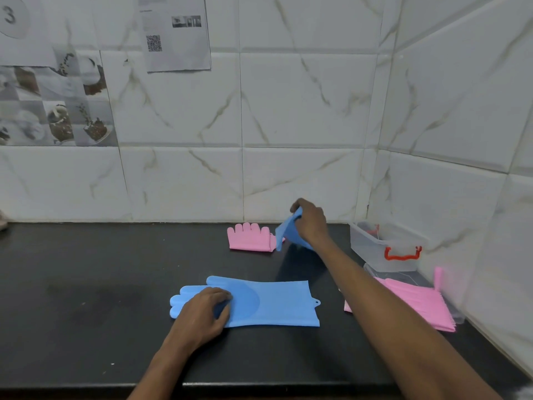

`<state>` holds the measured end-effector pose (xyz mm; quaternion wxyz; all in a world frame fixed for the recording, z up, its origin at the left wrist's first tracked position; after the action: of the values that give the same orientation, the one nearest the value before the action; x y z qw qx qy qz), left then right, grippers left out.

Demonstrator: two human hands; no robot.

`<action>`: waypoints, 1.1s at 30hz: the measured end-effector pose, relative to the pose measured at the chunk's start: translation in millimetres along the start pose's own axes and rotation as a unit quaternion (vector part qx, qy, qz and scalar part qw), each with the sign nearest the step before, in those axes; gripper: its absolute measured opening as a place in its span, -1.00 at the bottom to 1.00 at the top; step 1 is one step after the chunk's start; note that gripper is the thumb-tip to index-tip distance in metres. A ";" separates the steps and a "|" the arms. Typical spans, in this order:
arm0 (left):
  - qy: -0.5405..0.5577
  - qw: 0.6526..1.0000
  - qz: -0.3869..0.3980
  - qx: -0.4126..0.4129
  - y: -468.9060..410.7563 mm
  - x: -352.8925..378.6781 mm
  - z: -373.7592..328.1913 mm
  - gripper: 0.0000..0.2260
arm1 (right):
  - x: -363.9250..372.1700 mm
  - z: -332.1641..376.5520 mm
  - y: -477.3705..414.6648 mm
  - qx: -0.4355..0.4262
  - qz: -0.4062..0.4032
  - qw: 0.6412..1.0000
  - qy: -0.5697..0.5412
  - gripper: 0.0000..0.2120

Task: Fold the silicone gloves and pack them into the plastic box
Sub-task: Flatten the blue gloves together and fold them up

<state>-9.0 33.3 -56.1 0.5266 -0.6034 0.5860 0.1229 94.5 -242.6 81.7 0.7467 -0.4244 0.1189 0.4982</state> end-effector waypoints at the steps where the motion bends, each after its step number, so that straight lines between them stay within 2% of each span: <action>1: 0.001 1.000 -0.001 0.001 1.2 -0.8 -0.4 -0.76 | -10.8 9.9 -5.1 -0.018 -0.007 1.000 -0.010 -0.63; 4: 0.001 1.000 -0.017 0.011 5.0 -4.9 -4.0 -0.77 | -42.4 34.8 -18.2 -0.039 -0.031 0.997 -0.050 -0.62; 7: 0.043 0.998 -0.050 0.008 10.1 -9.3 -18.6 -0.82 | -63.9 48.6 -24.3 -0.024 -0.012 0.997 -0.077 -0.81; 9: 0.187 0.980 -0.045 -0.051 9.6 -11.5 -42.5 -0.78 | -75.0 56.8 -21.1 -0.024 0.009 0.995 -0.096 -0.67; 10: 0.309 0.944 -0.010 -0.113 5.1 -11.0 -55.9 -0.63 | -79.7 59.9 -17.7 -0.029 0.027 0.993 -0.108 -0.66; 11: 0.450 0.872 0.046 -0.185 -1.8 -8.4 -67.9 -0.44 | -84.1 63.2 -12.5 -0.037 0.051 0.991 -0.121 -0.70; 12: 0.577 0.771 0.106 -0.246 -9.3 -5.0 -78.7 -0.27 | -88.0 67.1 -5.9 -0.050 0.074 0.986 -0.141 -0.76; 14: 0.753 0.566 0.176 -0.287 -23.4 -0.2 -95.8 -0.04 | -97.1 73.6 12.9 -0.080 0.108 0.969 -0.209 -0.89; 15: 0.804 0.483 0.188 -0.291 -29.7 0.9 -102.4 0.04 | -102.4 76.3 26.3 -0.097 0.119 0.957 -0.245 -0.90; 16: 0.837 0.423 0.186 -0.292 -35.3 0.5 -108.7 0.09 | -108.0 78.0 41.3 -0.116 0.128 0.947 -0.272 -0.87; 17: 0.860 0.383 0.172 -0.291 -42.2 0.5 -114.7 0.09 | -113.3 78.0 57.3 -0.136 0.142 0.938 -0.286 -0.87; 19: 0.894 0.338 0.117 -0.271 -58.4 1.0 -123.3 -0.03 | -118.9 71.8 90.6 -0.163 0.202 0.923 -0.284 -0.93; 20: 0.904 0.336 0.085 -0.248 -66.9 0.8 -124.2 -0.16 | -119.5 65.5 106.3 -0.165 0.239 0.916 -0.275 -0.90; 21: 0.906 0.351 0.065 -0.227 -74.2 0.2 -123.4 -0.32 | -118.1 56.6 120.9 -0.156 0.271 0.912 -0.265 -0.83; 22: 0.897 0.381 0.066 -0.214 -79.9 -1.4 -122.4 -0.41 | -115.5 45.5 133.7 -0.149 0.288 0.914 -0.242 -0.74; 24: 0.847 0.473 0.117 -0.212 -86.4 -8.0 -122.7 -0.45 | -107.7 21.4 153.3 -0.168 0.261 0.938 -0.155 -0.57; 25: 0.819 0.515 0.137 -0.214 -87.9 -11.9 -124.0 -0.46 | -102.5 9.4 160.7 -0.179 0.252 0.942 -0.128 -0.57; 27: 0.779 0.571 0.129 -0.225 -92.4 -18.4 -125.1 -0.47 | -91.7 -9.9 173.7 -0.163 0.262 0.940 -0.147 -0.65; 29: 0.766 0.591 0.123 -0.224 -96.8 -24.0 -124.6 -0.47 | -80.7 -20.8 178.4 -0.121 0.241 0.937 -0.222 -0.61; 30: 0.763 0.595 0.127 -0.218 -98.2 -27.4 -123.9 -0.46 | -76.9 -23.4 176.4 -0.082 0.204 0.935 -0.278 -0.61; 33: 0.744 0.614 0.157 -0.212 -98.8 -37.5 -124.7 -0.48 | -72.2 -16.6 156.5 0.061 0.106 0.901 -0.416 -0.80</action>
<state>4.6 -66.1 72.9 -0.2599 -0.4818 0.8201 -0.1665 -68.0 -279.0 34.2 0.6954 -0.1166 -0.1279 0.6975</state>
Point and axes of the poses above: each hand's wrist, its own y-axis away from the middle knuckle, its own x-axis out of the palm, z = x × y, the point moved 1 cm from there along -y, towards the middle knuckle, and after that the axes turned 1 degree about -x, right-handed, at the moved point
